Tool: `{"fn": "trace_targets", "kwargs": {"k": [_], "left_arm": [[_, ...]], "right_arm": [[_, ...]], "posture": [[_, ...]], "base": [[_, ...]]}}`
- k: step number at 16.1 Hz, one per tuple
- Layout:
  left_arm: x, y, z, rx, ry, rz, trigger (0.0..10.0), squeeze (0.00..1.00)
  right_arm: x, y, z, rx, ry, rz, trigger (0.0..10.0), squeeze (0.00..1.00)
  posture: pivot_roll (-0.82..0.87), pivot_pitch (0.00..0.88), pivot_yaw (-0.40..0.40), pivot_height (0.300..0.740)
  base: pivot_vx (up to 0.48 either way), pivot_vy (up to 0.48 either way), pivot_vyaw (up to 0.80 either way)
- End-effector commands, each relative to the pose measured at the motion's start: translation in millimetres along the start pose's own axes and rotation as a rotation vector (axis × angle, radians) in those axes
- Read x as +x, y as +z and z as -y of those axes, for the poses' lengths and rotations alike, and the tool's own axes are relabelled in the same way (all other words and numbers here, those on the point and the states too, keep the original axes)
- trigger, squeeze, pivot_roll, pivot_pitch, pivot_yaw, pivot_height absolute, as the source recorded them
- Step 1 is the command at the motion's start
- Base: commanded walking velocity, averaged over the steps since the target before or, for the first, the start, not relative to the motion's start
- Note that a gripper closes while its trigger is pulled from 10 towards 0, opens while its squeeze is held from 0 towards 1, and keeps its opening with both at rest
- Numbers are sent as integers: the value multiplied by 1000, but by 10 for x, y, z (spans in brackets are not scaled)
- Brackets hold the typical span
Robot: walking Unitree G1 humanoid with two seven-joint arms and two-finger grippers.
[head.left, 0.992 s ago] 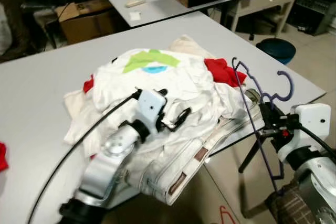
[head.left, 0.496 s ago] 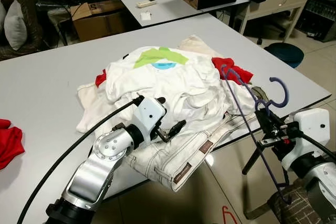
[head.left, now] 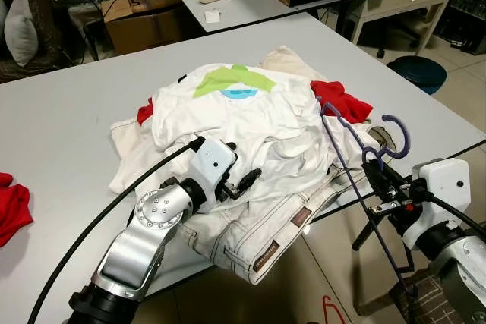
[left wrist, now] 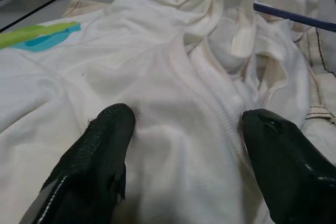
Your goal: Hang hanger
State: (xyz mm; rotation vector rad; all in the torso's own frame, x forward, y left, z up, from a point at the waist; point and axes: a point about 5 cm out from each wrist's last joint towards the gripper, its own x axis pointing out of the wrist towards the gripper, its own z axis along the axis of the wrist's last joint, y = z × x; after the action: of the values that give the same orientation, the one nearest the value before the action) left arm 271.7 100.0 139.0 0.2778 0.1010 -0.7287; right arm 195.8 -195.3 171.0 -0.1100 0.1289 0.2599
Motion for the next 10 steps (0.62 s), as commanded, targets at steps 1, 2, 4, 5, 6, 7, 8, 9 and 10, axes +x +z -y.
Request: {"fn": "trace_targets", "kwargs": {"k": [1,2,4,5,6,7,8,9,10], "left_arm": [[-24,46,-29,-13,4,25,0,0],[-29,48,-34,-16,-2,28,0,0],[-29,28,-56,-11,8,18,0,0],[-27,18,-65,-15,12,12,0,0],[-23,6,-66,-12,12,4,0,0],[-21,1,-65,-9,12,0,0,0],[-14,-17,-66,-2,14,-11,0,0],[-7,-29,-69,5,18,-19,0,0],[-2,-42,-70,11,17,-27,0,0]], "right_arm": [[-19,48,-32,-13,18,20,10000,0],[-15,45,-35,-14,19,20,10000,0],[-9,41,-43,-15,23,20,10000,0],[-6,39,-49,-16,26,19,10000,0],[-4,37,-55,-17,28,18,10000,0],[-4,38,-57,-17,29,19,10000,0],[-2,38,-65,-17,31,19,10000,0],[-1,38,-73,-17,33,19,10000,0],[0,35,-80,-17,36,19,10000,0]], "posture": [[-58,57,85,740],[-58,55,85,740],[-56,57,86,740],[-55,57,87,740],[-55,57,88,740],[-55,56,88,740],[-56,56,90,740],[-55,57,91,740],[-56,57,92,740]], "base": [[0,0,0],[0,0,0],[0,0,0],[0,0,0],[0,0,0],[0,0,0],[0,0,0],[0,0,0],[0,0,0]]}}
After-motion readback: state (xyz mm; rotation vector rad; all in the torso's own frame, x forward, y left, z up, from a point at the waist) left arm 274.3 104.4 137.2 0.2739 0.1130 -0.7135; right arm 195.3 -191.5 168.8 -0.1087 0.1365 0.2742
